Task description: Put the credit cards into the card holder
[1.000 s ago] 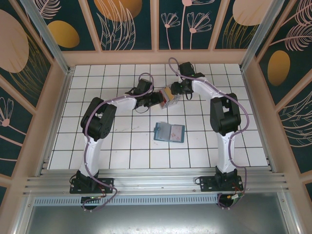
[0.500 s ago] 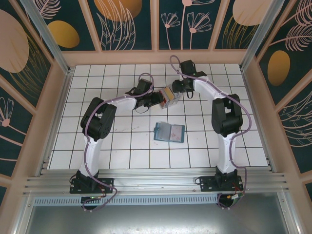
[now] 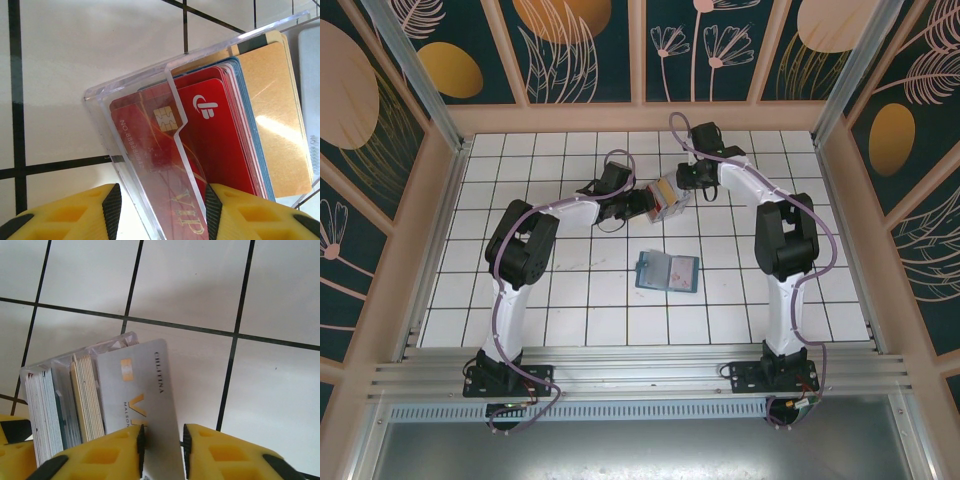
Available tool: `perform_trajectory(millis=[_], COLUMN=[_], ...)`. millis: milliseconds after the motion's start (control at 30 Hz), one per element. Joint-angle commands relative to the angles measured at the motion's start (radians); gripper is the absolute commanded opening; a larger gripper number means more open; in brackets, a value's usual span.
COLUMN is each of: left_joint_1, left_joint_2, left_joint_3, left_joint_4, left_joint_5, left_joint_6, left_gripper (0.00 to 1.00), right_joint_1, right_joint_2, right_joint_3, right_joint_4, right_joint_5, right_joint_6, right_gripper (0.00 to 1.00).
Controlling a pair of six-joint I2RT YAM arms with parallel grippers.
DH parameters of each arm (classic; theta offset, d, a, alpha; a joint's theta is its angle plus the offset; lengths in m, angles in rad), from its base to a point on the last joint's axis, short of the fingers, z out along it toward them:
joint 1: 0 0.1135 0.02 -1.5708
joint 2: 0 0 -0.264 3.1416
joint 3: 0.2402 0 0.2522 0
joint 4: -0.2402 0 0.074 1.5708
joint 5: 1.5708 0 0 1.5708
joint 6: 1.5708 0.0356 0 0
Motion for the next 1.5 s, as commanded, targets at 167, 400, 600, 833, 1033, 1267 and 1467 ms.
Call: perform_trajectory(millis=[167,400,600,833,1033,1267,1467], left_joint_1=[0.006,0.006,0.007,0.007,0.006,0.007,0.006], left_joint_2=[-0.022,-0.029,-0.036,-0.068,-0.117,-0.199,-0.315], left_joint_3=[-0.026,-0.025,-0.027,-0.026,-0.017,-0.052,-0.205], left_joint_4=[-0.084,-0.087,-0.09,-0.099,-0.112,-0.128,-0.075], left_joint_5=[-0.018,-0.021,-0.021,-0.021,-0.018,-0.032,0.025], left_joint_6=[0.001,0.001,0.003,0.003,0.007,0.024,0.033], left_gripper=[0.49,0.49,0.49,0.49,0.52,0.53,0.52], right_joint_1=[-0.01,-0.017,-0.023,-0.034,-0.042,-0.04,-0.025], right_joint_2=[-0.03,-0.075,-0.104,-0.155,-0.247,-0.424,-0.585], right_joint_3=[0.027,0.022,0.024,-0.009,-0.086,-0.323,-0.567], right_joint_4=[-0.016,-0.009,-0.006,0.019,0.058,0.142,0.225], right_joint_5=[-0.034,-0.076,-0.107,-0.178,-0.266,-0.362,-0.434], right_joint_6=[-0.006,0.004,0.016,0.049,0.099,0.176,0.268], right_gripper=[0.13,0.05,0.02,0.0,0.0,0.0,0.0])
